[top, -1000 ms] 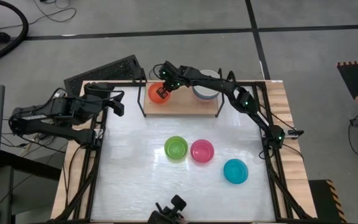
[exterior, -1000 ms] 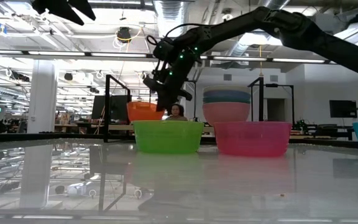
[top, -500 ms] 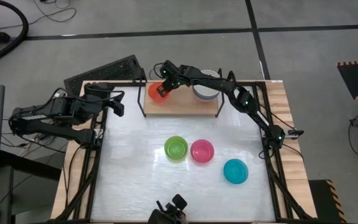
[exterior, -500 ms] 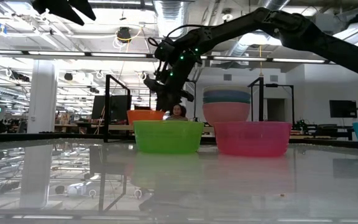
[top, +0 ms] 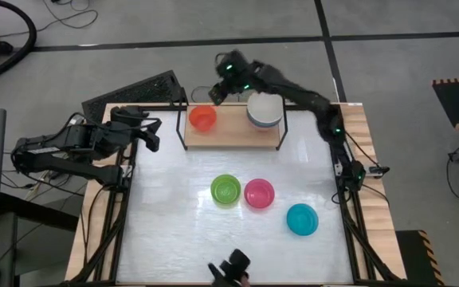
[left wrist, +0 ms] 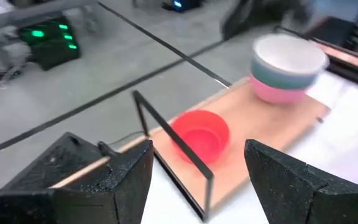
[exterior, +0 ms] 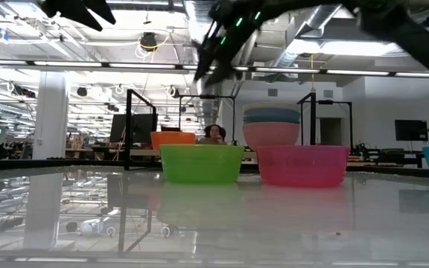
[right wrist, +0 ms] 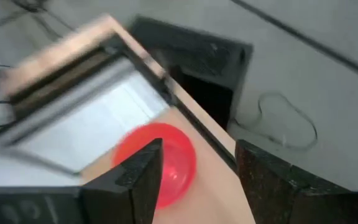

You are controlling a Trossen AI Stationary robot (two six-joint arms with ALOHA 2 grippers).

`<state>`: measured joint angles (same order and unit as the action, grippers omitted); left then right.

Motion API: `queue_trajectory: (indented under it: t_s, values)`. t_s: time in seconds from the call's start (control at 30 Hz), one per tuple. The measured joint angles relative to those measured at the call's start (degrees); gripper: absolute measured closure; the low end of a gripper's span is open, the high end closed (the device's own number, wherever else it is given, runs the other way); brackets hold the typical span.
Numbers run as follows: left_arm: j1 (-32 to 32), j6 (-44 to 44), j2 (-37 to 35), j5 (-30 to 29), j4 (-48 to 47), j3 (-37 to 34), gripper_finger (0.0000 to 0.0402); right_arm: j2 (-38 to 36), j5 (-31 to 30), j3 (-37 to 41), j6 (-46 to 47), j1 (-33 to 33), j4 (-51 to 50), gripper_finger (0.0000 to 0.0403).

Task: Place and stack bowls onto a shelf
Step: Stack the light pink bowl into the orange bowl on the shelf

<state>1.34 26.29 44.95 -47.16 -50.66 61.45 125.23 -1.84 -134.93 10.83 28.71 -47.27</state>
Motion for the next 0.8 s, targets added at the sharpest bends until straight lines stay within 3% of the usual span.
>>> queue_trajectory:
  t_s: [0.2, 0.5, 0.8]
  values:
    - [-0.04, -1.82, 0.04, 6.17, -0.02, 0.0, 0.0163, -13.38, 3.25, -0.04, -3.67, -1.9, -14.14, 0.0185]
    - [-0.02, -1.68, 0.04, 5.77, -0.01, 0.0, 0.0163, -25.93, 3.19, -0.02, 0.94, -10.82, -41.7, 0.0186]
    - [-0.02, -0.14, 0.07, 5.87, 0.16, 0.0, 0.0163, -36.26, 1.7, 7.5, 7.63, -23.77, -42.81, 0.0186]
